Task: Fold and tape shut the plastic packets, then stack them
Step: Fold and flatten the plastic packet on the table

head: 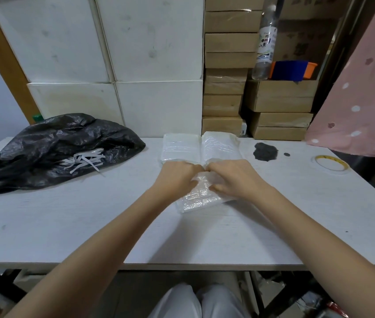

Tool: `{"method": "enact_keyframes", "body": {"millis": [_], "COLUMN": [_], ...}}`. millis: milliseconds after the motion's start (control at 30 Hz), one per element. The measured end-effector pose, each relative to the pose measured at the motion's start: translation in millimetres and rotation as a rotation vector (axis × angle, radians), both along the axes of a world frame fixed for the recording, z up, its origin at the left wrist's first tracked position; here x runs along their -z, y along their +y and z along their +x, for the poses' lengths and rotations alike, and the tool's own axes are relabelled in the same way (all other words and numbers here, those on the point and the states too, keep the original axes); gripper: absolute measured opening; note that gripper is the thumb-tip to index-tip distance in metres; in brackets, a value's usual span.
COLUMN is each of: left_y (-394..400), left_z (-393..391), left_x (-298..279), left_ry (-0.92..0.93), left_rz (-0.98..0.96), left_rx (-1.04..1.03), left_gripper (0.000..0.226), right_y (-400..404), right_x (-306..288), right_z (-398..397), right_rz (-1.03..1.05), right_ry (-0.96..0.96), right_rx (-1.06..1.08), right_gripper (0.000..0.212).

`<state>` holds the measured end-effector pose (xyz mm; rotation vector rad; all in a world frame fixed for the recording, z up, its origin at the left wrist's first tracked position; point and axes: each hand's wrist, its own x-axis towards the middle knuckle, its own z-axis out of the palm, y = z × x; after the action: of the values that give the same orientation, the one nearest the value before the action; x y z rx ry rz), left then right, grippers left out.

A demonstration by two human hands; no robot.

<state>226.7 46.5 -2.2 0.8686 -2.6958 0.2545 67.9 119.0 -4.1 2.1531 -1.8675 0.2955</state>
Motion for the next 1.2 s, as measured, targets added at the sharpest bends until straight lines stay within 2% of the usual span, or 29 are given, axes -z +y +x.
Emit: {"method": "enact_keyframes", "body": {"millis": [67, 167, 233, 333, 400, 500, 567, 633, 733, 833, 967, 1100, 1133, 1200], "left_y": [10, 17, 21, 12, -1, -14, -15, -15, -8, -2, 3, 14, 15, 16], "left_z": [10, 17, 15, 3, -1, -3, -4, -4, 2, 17, 39, 48, 47, 46], "left_x": [13, 41, 40, 28, 19, 5, 1, 2, 16, 41, 70, 66, 65, 66], "left_ry": [0.114, 0.218, 0.263, 0.189, 0.148, 0.087, 0.053, 0.045, 0.087, 0.137, 0.07, -0.13, -0.148, -0.157], "left_rz": [-0.153, -0.195, -0.081, 0.134, 0.28, 0.377, 0.347, 0.268, 0.038, -0.112, -0.102, 0.014, 0.05, 0.101], "left_rx": [0.074, 0.081, 0.007, -0.155, -0.216, -0.192, -0.152, -0.133, -0.057, 0.091, 0.189, 0.152, 0.153, 0.132], "left_gripper": [0.045, 0.053, 0.054, 0.058, 0.062, 0.04, 0.026, 0.022, 0.027, 0.027, 0.044, 0.065, 0.068, 0.072], "right_y": [12, 25, 25, 11, 3, 1, 2, 4, 9, 16, 24, 38, 43, 52], "right_x": [11, 24, 19, 10, 6, 7, 14, 24, 41, 53, 65, 64, 62, 49], "right_z": [5, 7, 8, 2, -6, -18, -22, -22, -18, -25, -41, -43, -44, -40], "right_rz": [-0.148, -0.167, -0.08, 0.085, 0.154, 0.252, 0.237, 0.165, 0.025, -0.028, -0.053, 0.126, 0.192, 0.227], "right_ry": [0.007, -0.06, -0.254, -0.458, -0.606, -0.861, -0.945, -1.021, -1.015, -0.858, -0.487, -0.276, -0.324, -0.573], "right_rx": [-0.057, -0.042, 0.085, 0.225, 0.245, 0.197, 0.168, 0.143, 0.052, -0.046, -0.154, -0.157, -0.132, -0.073], "right_gripper": [0.037, 0.056, 0.053, 0.037, 0.028, 0.023, 0.021, 0.018, 0.017, 0.029, 0.055, 0.066, 0.065, 0.06]}}
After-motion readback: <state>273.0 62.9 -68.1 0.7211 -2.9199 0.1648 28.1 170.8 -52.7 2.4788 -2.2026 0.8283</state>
